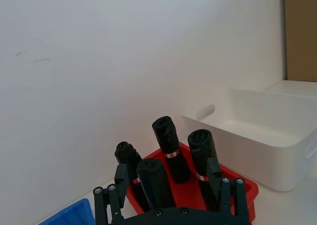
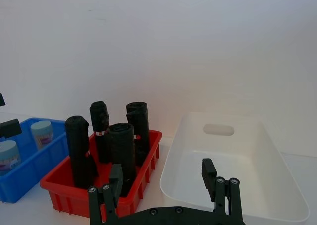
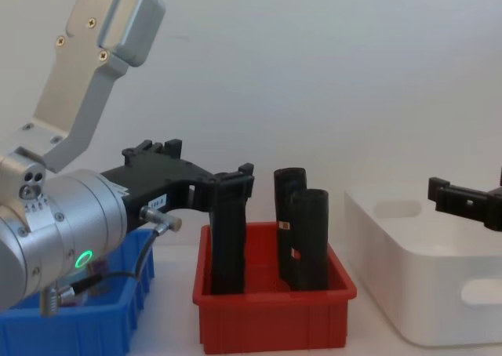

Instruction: Pick the cotton swabs from the blue box and place them into the white box.

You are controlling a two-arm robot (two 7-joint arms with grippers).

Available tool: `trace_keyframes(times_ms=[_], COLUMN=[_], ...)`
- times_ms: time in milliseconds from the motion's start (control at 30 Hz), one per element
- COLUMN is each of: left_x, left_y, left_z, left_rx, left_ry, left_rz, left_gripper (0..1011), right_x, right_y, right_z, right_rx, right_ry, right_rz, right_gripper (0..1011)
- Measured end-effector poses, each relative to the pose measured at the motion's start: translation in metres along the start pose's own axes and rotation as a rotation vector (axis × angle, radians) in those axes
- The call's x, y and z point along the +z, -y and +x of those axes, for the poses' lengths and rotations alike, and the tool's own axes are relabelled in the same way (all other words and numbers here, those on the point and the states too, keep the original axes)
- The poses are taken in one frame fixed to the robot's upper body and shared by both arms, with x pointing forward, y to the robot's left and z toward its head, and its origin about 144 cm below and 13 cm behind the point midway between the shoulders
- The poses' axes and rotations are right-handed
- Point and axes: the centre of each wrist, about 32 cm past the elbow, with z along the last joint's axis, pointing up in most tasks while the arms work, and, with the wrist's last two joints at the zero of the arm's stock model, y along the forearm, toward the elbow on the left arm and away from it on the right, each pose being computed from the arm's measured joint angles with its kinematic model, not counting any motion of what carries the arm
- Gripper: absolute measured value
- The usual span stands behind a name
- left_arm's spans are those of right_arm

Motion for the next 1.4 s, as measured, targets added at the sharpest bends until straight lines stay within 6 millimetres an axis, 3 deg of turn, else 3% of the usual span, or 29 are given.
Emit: trace_keyframes(times_ms=[633,1400], left_x=[0.0,-0.006], left_y=[0.0,-0.001], left_z=[0.003,0.047], left_rx=[0.006,0.092], left_ry=[-0.007,-0.085], left_rz=[-0.002,0.093], left_gripper=[1004,1004], right_x=[0.0,0.0], right_y=[0.0,0.0], right_z=[0.0,0.0], right_rx=[0.0,0.0], right_ry=[0.0,0.0], right_rz=[0.0,0.0], right_gripper=[1002,1002])
